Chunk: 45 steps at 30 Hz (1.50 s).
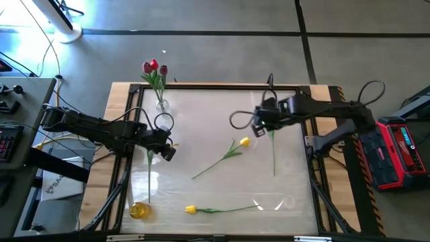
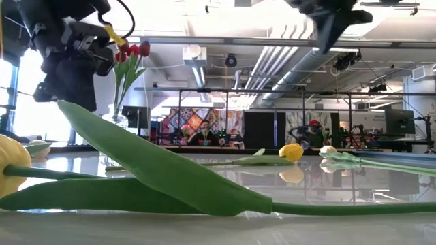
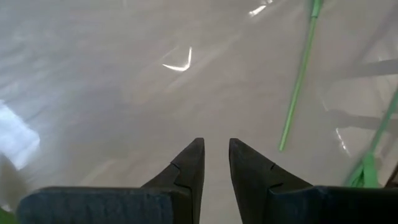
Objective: Sort flowers into vase by color
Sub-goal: Put the right white flower into the yellow vase
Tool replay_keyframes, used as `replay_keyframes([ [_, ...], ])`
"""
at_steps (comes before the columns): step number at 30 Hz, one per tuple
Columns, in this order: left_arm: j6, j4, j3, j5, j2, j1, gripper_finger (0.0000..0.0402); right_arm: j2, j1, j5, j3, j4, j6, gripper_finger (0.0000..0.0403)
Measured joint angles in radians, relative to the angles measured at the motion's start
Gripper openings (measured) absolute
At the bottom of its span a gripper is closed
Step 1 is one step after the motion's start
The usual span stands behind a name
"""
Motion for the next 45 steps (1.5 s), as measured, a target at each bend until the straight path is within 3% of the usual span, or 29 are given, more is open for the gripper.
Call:
replay_keyframes([
  [10,0.001,0.076,0.0,0.0,0.0,0.0,0.006,-0.07,0.163,-0.056,-0.001,-0.124,0.214,0.0],
  [16,0.001,0.122,0.0,0.001,0.0,0.0,0.006,-0.131,0.232,-0.193,-0.074,-0.01,0.3,0.0],
  [24,0.0,0.126,0.0,0.004,0.0,0.0,0.006,-0.172,0.294,-0.392,-0.292,0.227,0.424,0.0],
  [30,-0.001,0.125,0.0,0.032,0.0,0.0,0.006,-0.173,0.324,-0.35,-0.375,0.348,0.465,0.0],
  [36,-0.009,0.125,0.0,0.059,0.0,0.0,0.006,-0.173,0.328,-0.205,-0.38,0.318,0.452,0.0],
  [45,-0.009,0.125,0.0,0.061,0.0,0.002,0.006,-0.173,0.27,-0.208,-0.38,0.309,0.362,0.0],
])
